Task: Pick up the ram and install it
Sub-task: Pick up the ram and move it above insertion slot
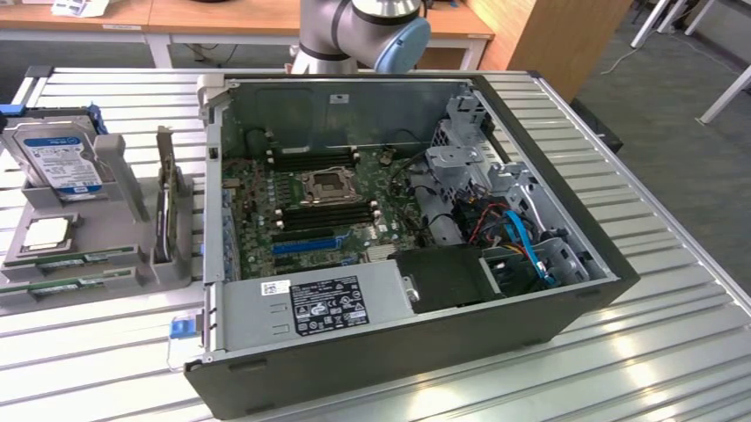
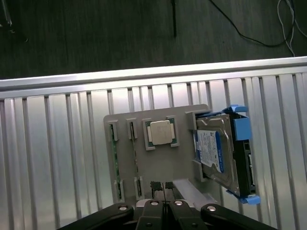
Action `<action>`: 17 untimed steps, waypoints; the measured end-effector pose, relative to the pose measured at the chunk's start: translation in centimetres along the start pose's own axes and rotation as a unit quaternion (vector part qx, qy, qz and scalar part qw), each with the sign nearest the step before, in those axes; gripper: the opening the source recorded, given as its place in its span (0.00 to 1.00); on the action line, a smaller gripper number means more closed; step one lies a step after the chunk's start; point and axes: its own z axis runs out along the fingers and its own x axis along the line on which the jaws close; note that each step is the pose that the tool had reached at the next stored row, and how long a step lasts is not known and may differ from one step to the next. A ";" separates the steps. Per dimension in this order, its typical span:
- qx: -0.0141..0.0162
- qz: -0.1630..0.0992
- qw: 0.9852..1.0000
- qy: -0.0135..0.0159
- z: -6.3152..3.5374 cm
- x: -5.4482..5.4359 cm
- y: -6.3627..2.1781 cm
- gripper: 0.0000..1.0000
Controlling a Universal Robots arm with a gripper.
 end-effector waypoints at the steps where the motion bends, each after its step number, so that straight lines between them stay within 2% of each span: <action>1: 0.000 -0.003 1.000 0.000 0.00 0.0 0.00 0.10; 6: -0.002 -0.026 1.000 0.002 0.00 0.0 0.00 0.10; 12: -0.006 -0.066 0.998 0.004 0.00 0.0 0.00 0.10; 17: -0.006 -0.066 0.998 0.004 0.00 0.0 0.00 0.10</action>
